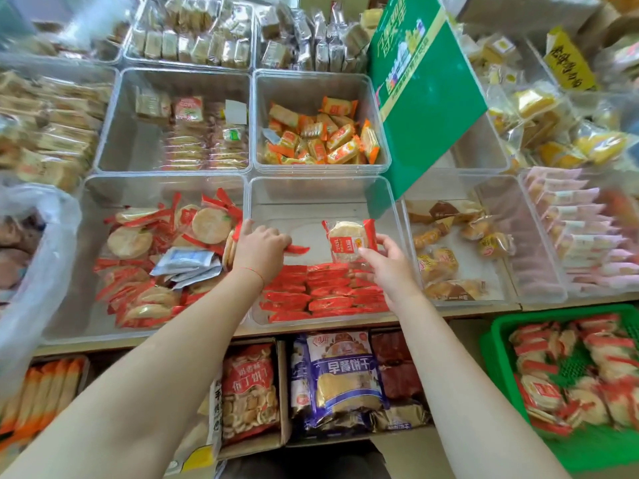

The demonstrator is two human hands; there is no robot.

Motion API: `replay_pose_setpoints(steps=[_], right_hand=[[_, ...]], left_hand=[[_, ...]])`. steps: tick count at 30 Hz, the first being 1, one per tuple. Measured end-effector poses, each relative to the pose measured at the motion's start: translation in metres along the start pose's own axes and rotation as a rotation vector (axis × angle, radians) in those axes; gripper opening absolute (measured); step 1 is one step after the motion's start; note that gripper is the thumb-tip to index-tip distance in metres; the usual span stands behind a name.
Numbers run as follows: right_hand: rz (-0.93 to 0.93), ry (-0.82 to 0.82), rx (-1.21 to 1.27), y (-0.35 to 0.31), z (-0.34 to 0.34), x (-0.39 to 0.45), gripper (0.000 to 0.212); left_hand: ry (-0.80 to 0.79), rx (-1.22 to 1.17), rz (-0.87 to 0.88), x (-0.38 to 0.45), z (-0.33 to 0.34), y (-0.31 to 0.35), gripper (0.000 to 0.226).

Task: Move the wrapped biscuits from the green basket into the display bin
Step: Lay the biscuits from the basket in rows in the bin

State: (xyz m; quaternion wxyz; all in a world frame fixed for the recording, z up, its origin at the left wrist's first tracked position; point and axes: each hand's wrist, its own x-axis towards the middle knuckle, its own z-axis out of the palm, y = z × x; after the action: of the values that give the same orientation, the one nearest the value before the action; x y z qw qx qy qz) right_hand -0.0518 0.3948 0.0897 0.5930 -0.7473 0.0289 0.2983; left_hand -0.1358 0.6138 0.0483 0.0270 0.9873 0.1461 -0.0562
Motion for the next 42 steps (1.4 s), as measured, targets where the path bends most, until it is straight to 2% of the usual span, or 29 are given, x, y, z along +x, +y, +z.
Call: replay_pose_setpoints(steps=[3, 6, 11, 16, 20, 24, 28, 33, 36, 42], right_hand=[[-0.055, 0.031, -0.233, -0.003, 0.012, 0.015, 0.017], [-0.112, 0.012, -0.432, -0.003, 0.031, 0.031, 0.017], [-0.261, 0.015, -0.643, -0.001, 0.072, 0.054, 0.017], [-0.23, -0.206, -0.887, 0.012, 0.105, 0.069, 0.035], [-0.126, -0.348, -1.088, 0.015, 0.115, 0.071, 0.046], [-0.074, -0.409, -1.18, 0.016, 0.126, 0.073, 0.048], [-0.076, -0.514, -1.237, 0.015, 0.135, 0.07, 0.062], [-0.061, -0.617, -1.272, 0.007, 0.134, 0.076, 0.055], [-0.081, -0.594, -1.265, 0.003, 0.13, 0.074, 0.054], [-0.256, -0.339, -1.179, 0.001, 0.099, 0.05, 0.056]], left_hand=[[-0.142, 0.111, 0.038, 0.002, 0.004, -0.003, 0.033], [-0.206, 0.156, 0.097, -0.002, 0.002, -0.002, 0.036], [-0.063, -0.009, 0.081, -0.016, 0.007, -0.004, 0.064], [0.103, -0.205, -0.003, -0.03, 0.015, -0.004, 0.066], [0.12, -0.263, -0.018, -0.031, 0.016, -0.004, 0.066], [0.146, -0.285, -0.02, -0.03, 0.019, -0.004, 0.063], [0.216, -0.304, -0.03, -0.028, 0.024, -0.005, 0.065], [0.241, -0.318, -0.041, -0.028, 0.023, -0.006, 0.067], [0.192, -0.303, -0.036, -0.029, 0.022, -0.007, 0.066], [0.159, -0.256, -0.011, -0.029, 0.019, -0.008, 0.066]])
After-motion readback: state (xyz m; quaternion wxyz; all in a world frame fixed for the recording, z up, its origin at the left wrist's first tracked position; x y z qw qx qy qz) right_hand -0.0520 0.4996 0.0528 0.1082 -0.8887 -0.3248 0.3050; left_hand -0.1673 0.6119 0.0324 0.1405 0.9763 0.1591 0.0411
